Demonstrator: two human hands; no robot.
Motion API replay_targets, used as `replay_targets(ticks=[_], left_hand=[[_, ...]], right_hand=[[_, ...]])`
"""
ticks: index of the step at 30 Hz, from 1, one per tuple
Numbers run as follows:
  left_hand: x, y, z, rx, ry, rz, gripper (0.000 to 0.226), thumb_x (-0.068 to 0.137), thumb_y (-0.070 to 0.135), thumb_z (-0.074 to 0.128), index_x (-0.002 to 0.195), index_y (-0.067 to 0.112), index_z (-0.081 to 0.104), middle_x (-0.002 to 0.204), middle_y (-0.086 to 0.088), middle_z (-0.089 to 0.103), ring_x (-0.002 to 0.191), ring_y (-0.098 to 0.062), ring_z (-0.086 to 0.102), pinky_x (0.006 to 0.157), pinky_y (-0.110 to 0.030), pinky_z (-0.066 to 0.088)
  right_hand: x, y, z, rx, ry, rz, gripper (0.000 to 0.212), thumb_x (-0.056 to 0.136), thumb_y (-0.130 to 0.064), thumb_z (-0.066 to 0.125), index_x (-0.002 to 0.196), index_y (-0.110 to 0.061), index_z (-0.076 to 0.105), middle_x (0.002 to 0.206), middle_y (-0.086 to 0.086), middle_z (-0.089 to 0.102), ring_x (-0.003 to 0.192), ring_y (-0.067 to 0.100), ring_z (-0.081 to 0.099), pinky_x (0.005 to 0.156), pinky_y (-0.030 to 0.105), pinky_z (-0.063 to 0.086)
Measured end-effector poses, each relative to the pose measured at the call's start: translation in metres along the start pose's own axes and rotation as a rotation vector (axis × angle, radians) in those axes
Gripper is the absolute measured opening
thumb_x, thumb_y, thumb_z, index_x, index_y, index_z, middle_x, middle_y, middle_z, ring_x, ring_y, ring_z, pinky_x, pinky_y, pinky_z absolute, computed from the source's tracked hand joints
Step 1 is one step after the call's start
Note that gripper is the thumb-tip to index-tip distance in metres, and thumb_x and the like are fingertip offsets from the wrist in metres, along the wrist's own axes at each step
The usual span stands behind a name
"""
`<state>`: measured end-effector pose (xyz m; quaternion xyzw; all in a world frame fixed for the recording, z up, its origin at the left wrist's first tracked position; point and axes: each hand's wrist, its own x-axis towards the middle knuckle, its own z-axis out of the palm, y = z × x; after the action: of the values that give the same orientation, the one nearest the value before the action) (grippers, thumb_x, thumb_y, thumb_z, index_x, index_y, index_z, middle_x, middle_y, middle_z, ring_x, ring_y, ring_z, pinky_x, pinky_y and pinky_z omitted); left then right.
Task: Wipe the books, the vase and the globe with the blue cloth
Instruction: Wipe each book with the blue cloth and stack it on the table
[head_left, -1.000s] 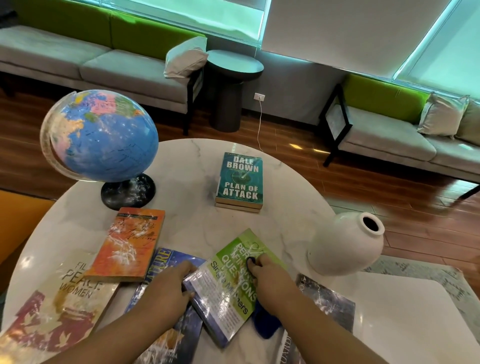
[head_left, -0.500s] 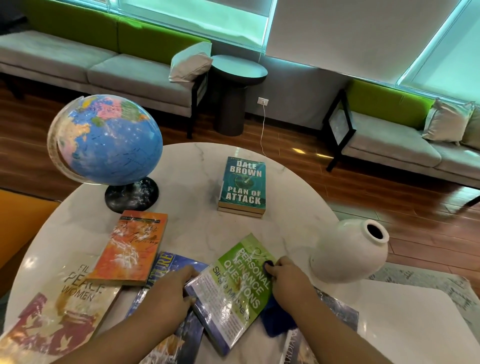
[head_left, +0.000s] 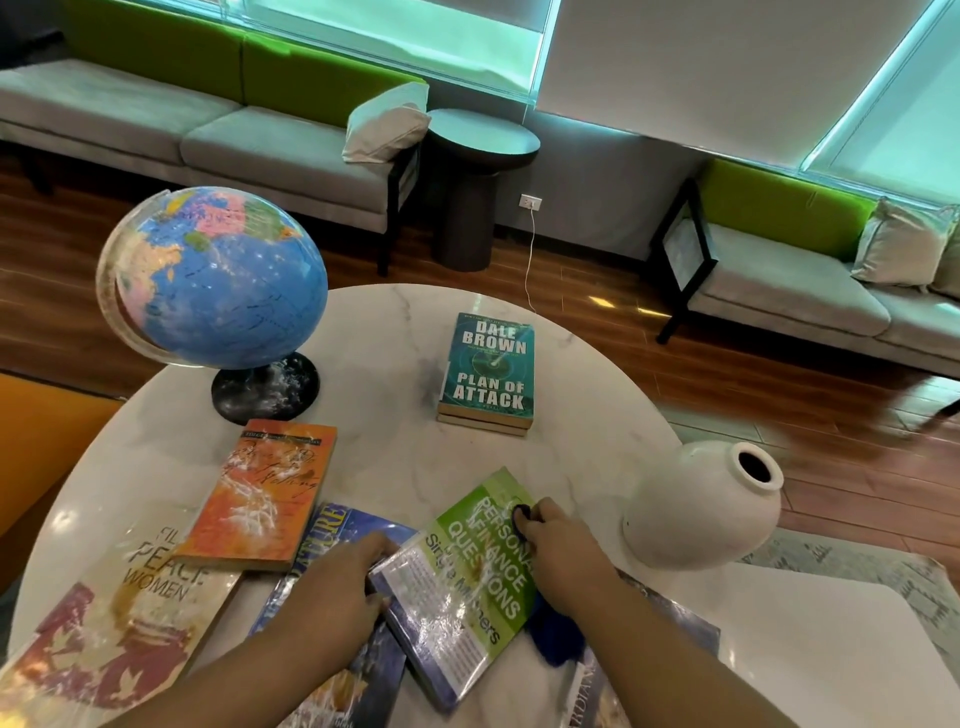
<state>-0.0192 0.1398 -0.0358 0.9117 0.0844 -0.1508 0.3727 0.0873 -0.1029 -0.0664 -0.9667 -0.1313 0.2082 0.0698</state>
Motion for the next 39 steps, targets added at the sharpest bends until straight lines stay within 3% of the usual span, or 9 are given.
replay_targets(ticks=[4,8,12,16,21,25,30,35,39], left_hand=[[0.0,0.0,0.0,-0.003,0.004,-0.002,0.031,0.083,0.014,0.067,0.095,0.039,0.053,0.1,0.009,0.066,0.089,-0.007,0.061,0.08,-0.03,0.05],[0.002,-0.001,0.001,-0.002,0.0,-0.001,0.031,0.084,0.014,0.067,0.091,0.039,0.052,0.098,0.009,0.067,0.088,-0.008,0.061,0.079,-0.029,0.05],[0.002,-0.001,0.001,0.006,0.011,0.015,0.033,0.084,0.015,0.067,0.092,0.042,0.051,0.099,0.01,0.065,0.09,-0.008,0.061,0.08,-0.029,0.049],[0.002,-0.002,0.002,0.01,0.008,0.003,0.029,0.083,0.016,0.067,0.098,0.037,0.055,0.099,0.009,0.065,0.09,-0.008,0.061,0.081,-0.032,0.05],[0.001,-0.003,0.002,0.033,0.03,0.023,0.03,0.081,0.019,0.068,0.101,0.038,0.056,0.101,0.009,0.065,0.093,-0.011,0.06,0.081,-0.031,0.049],[0.002,-0.002,0.003,0.046,0.024,0.026,0.03,0.083,0.017,0.067,0.102,0.038,0.055,0.102,0.008,0.066,0.092,-0.011,0.06,0.08,-0.032,0.05],[0.003,-0.003,0.002,0.028,0.024,0.035,0.029,0.082,0.016,0.067,0.1,0.036,0.057,0.101,0.011,0.066,0.092,-0.009,0.06,0.081,-0.032,0.05],[0.004,-0.003,0.003,0.035,0.025,0.024,0.029,0.081,0.017,0.068,0.101,0.034,0.058,0.1,0.01,0.066,0.091,-0.009,0.061,0.08,-0.031,0.05],[0.003,-0.003,0.003,0.044,0.019,0.035,0.029,0.082,0.017,0.067,0.102,0.036,0.057,0.101,0.008,0.065,0.092,-0.011,0.061,0.08,-0.032,0.05]], right_hand=[[0.005,0.006,-0.011,0.057,0.077,0.083,0.025,0.101,-0.036,0.04,0.106,-0.013,0.05,0.08,-0.004,0.048,0.067,0.013,0.048,0.067,0.034,0.046],[0.006,-0.004,-0.003,0.011,0.003,0.001,0.029,0.1,-0.024,0.042,0.127,-0.016,0.046,0.106,0.001,0.05,0.082,0.016,0.054,0.079,0.032,0.047],[0.006,0.002,-0.01,-0.027,0.026,-0.01,0.026,0.092,-0.042,0.057,0.09,-0.018,0.049,0.088,0.009,0.06,0.073,0.023,0.059,0.073,0.044,0.052],[0.005,-0.013,-0.015,-0.039,-0.018,0.06,0.05,0.095,-0.022,0.05,0.142,-0.018,0.033,0.125,0.005,0.041,0.096,0.023,0.054,0.085,0.032,0.049],[0.008,-0.01,-0.014,0.132,-0.023,0.038,0.04,0.096,-0.012,0.044,0.134,-0.022,0.049,0.127,0.01,0.046,0.105,0.028,0.053,0.087,0.032,0.045],[0.012,-0.014,-0.01,-0.025,-0.05,0.008,0.048,0.097,-0.015,0.046,0.144,-0.02,0.034,0.122,0.003,0.04,0.105,0.023,0.053,0.074,0.018,0.036],[0.013,-0.01,-0.013,0.093,0.071,0.025,0.024,0.096,-0.036,0.052,0.098,-0.012,0.049,0.086,0.007,0.058,0.069,0.019,0.055,0.062,0.033,0.044],[0.017,-0.02,-0.017,0.016,-0.094,0.018,0.043,0.099,-0.019,0.042,0.142,-0.022,0.034,0.13,0.005,0.042,0.107,0.026,0.053,0.08,0.025,0.036],[0.022,-0.015,-0.023,0.065,0.009,0.036,0.029,0.092,-0.041,0.058,0.091,-0.016,0.045,0.091,0.01,0.061,0.073,0.023,0.057,0.066,0.034,0.045]])
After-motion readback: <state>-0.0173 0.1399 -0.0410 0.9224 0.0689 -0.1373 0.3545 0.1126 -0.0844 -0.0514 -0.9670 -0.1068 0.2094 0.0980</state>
